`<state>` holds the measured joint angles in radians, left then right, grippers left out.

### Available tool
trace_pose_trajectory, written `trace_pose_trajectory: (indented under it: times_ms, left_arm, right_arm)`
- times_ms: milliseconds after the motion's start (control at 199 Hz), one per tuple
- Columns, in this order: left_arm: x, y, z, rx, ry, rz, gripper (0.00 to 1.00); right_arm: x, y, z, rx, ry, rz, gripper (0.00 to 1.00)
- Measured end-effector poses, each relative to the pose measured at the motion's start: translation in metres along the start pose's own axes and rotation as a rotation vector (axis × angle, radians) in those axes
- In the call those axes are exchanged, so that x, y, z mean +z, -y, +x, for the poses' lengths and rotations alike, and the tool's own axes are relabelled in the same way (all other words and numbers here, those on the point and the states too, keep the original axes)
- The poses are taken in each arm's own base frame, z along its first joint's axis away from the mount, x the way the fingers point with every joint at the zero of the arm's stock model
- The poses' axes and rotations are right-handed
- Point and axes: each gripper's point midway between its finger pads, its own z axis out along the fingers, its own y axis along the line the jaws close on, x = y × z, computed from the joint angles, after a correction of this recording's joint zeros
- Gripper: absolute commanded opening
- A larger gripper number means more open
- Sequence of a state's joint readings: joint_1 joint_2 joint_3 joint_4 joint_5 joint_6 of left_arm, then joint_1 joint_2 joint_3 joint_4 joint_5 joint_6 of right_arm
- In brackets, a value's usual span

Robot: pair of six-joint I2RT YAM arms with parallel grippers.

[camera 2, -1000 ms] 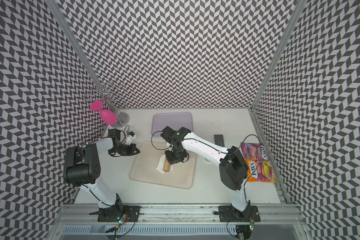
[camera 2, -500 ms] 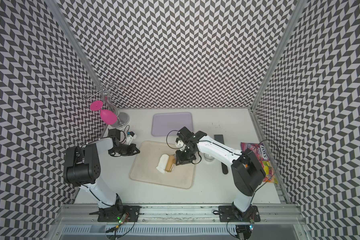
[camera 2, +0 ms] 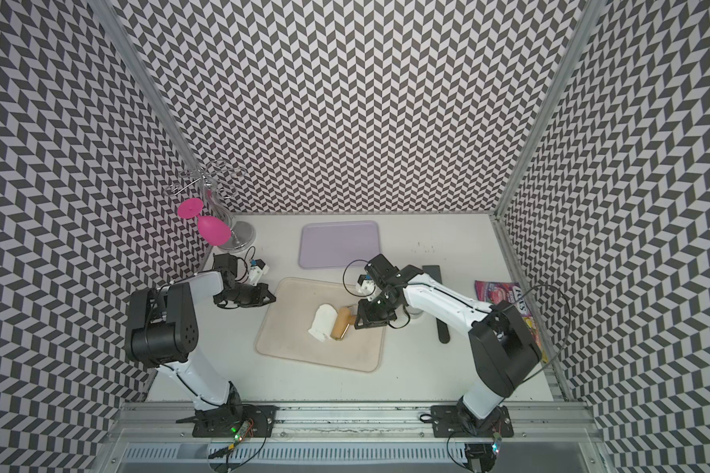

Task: Roll out the dumpling wrappers from the dough
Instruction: Flatten out the dough on the work surface.

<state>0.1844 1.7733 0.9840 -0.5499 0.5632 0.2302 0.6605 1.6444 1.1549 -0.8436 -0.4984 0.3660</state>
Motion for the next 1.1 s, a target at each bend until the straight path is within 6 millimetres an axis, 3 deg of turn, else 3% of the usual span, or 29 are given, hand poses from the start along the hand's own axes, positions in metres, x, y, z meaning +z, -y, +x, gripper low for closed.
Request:
trace_pose_trajectory:
  times_ms: [126, 427, 693, 764, 894, 1020, 1101]
  left_arm:
    - [0.000, 0.000, 0.000, 0.000, 0.000, 0.000, 0.00]
    - [0.000, 0.000, 0.000, -0.001, 0.000, 0.000, 0.00]
    - [0.000, 0.000, 0.000, -0.003, 0.000, 0.001, 0.00]
    - [0.000, 0.000, 0.000, -0.003, 0.000, 0.002, 0.00]
    - [-0.001, -0.001, 0.001, -0.005, 0.000, 0.002, 0.00]
    - [-0.001, -0.001, 0.001, -0.006, 0.000, 0.002, 0.00]
    - [-0.001, -0.001, 0.001, -0.006, 0.000, 0.002, 0.00]
  right_arm:
    - [-0.006, 0.010, 0.007, 0.041, -0.015, 0.032, 0.00]
    - [-0.013, 0.012, 0.011, 0.072, -0.006, 0.069, 0.00]
    - [-0.053, 0.009, 0.003, 0.063, 0.028, 0.322, 0.00]
    - [-0.066, -0.004, -0.010, 0.041, 0.066, 0.350, 0.00]
    - [-0.079, -0.046, -0.034, -0.023, 0.142, 0.308, 0.00]
    - [-0.068, -0.082, -0.045, -0.073, 0.157, 0.274, 0.00]
    - [-0.053, -0.092, -0.048, -0.088, 0.140, 0.275, 0.00]
